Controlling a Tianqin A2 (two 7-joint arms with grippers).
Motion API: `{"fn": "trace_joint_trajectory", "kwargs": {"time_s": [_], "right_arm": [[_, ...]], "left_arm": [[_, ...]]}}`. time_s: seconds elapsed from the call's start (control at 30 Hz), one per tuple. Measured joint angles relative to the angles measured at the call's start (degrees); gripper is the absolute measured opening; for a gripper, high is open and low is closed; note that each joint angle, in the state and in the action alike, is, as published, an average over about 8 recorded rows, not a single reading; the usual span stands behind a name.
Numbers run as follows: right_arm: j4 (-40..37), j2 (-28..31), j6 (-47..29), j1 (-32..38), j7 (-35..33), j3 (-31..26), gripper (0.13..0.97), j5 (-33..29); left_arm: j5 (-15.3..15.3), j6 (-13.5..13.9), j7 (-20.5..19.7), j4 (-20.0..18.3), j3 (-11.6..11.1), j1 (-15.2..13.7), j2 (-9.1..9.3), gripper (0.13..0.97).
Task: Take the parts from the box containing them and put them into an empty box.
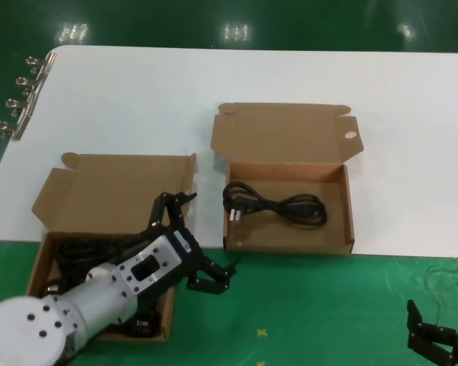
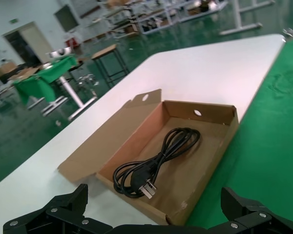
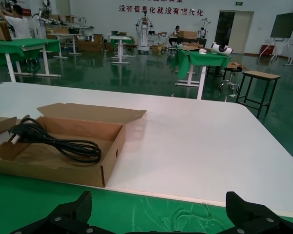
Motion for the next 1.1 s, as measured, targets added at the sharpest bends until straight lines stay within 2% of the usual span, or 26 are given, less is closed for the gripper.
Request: {"fn": "trace_joint_trajectory", "kwargs": {"time_s": [1.1], "right_arm": [[0.00, 0.00, 0.00, 0.00, -0.01, 0.00, 0.966, 0.01]], "left_arm": [[-8.85, -17.67, -5.56, -18.40, -19.49, 30.38, 4.23, 0.966]]}}
